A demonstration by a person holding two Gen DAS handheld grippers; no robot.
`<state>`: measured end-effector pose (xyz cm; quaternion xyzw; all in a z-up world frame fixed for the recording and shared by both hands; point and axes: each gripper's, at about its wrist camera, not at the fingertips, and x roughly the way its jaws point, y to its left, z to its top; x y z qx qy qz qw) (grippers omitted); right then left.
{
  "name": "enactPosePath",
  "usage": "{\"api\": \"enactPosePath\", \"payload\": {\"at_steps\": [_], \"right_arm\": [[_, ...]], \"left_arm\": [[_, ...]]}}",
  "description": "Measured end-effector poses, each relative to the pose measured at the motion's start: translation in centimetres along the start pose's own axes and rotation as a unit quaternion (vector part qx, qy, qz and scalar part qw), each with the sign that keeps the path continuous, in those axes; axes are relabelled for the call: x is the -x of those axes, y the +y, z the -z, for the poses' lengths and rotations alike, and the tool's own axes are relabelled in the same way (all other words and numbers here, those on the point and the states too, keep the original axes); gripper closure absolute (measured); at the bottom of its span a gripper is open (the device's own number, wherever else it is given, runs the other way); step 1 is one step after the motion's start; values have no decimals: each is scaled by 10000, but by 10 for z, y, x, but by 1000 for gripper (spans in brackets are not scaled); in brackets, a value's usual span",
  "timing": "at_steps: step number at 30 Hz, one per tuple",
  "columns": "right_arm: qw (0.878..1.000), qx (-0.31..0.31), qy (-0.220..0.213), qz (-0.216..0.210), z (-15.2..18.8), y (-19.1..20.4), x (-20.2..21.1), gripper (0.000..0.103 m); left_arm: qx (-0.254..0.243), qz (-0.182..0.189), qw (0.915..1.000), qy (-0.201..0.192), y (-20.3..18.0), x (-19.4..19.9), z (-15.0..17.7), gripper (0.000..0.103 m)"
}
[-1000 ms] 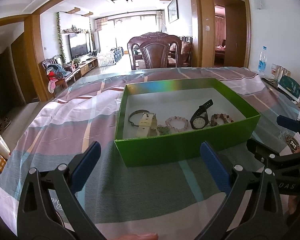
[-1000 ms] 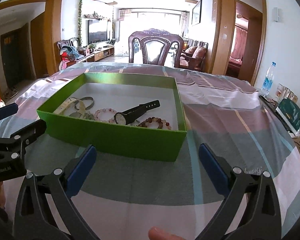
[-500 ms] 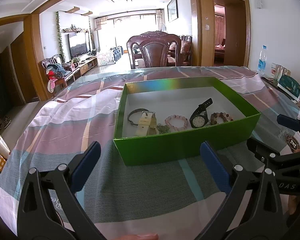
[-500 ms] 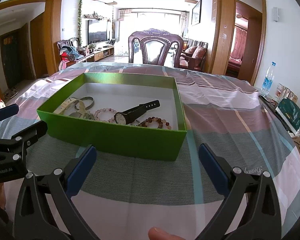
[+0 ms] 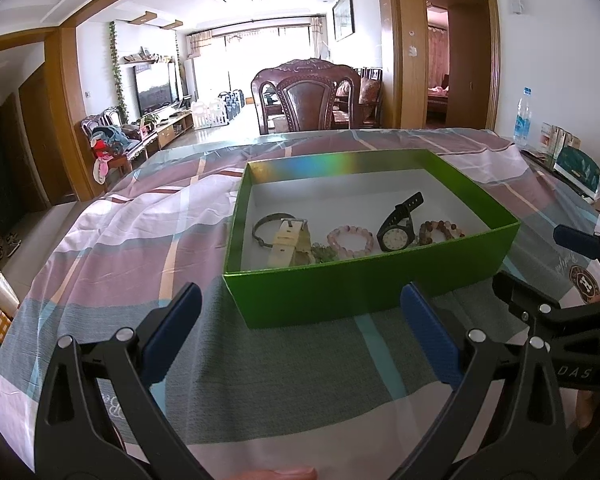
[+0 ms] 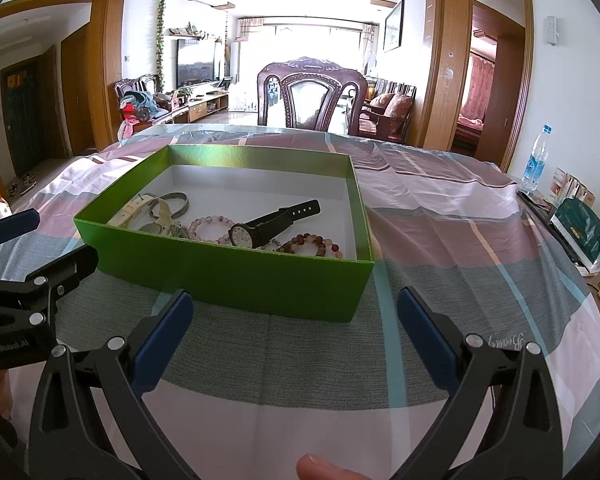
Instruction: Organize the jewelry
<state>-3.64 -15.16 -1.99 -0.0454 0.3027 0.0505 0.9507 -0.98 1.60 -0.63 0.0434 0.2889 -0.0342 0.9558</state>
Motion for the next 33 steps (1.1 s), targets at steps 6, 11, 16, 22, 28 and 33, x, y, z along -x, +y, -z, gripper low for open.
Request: {"api": "enactPosePath", "payload": {"at_steps": [6,11,16,22,28,33], "right_arm": [[10000,4,0,2,0,0,0,3],[10000,3,4,1,0,0,0,3],[10000,2,1,3,0,0,0,3],[10000,3,1,-1,0,0,0,3],[10000,5,1,0,0,1,0,3],[10000,7,1,4,0,0,0,3]], "left_arm": [[-5,0,10000,15,-1,0,-1,4],[-5,2,10000,17,-1,0,0,4],[-1,7,10000,17,-1,0,0,4],[0,8,10000,17,-1,0,-1,4],[8,18,10000,28,-1,0,-1,4],[23,-1,10000,0,-2,1,1,4]]}}
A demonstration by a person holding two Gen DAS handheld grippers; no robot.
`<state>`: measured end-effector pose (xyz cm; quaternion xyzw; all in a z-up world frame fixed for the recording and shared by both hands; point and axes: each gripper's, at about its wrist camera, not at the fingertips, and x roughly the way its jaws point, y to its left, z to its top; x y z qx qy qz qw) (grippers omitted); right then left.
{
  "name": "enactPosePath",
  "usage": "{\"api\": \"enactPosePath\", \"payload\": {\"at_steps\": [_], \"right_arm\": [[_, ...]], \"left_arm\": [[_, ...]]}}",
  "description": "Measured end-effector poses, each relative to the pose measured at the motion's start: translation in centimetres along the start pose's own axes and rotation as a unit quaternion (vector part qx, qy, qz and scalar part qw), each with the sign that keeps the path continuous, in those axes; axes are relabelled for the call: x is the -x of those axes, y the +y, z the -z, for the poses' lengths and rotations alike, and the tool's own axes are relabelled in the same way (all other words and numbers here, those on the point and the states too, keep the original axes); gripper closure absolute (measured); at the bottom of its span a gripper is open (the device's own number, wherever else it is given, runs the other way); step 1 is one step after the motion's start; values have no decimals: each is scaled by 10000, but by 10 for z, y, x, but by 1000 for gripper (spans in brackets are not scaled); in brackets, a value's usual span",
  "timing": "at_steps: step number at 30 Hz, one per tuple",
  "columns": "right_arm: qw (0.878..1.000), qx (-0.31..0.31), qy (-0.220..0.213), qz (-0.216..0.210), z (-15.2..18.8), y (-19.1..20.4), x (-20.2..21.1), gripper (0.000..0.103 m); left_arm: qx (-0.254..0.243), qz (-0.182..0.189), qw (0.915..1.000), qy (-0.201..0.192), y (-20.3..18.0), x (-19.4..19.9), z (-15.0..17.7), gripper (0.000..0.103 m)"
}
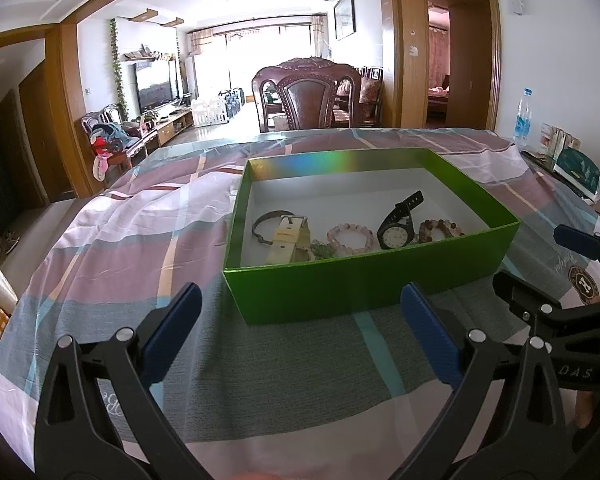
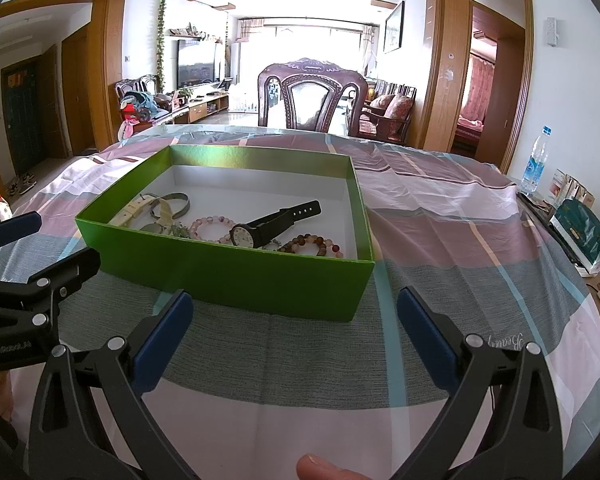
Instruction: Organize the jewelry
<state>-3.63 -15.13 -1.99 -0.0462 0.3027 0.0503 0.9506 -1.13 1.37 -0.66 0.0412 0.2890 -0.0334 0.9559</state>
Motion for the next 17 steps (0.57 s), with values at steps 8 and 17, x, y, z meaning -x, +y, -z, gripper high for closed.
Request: {"api": "enactPosePath", "payload": {"at_steps": [8,17], "right_arm": [[10000,2,1,-3,0,1,0,3],[9994,-23,342,-91,3,-1,-10,3]], "left_arm": [[2,-9,10000,-14,-2,1,1,4],[-85,72,9989,464,-2,-13,3,4]]}}
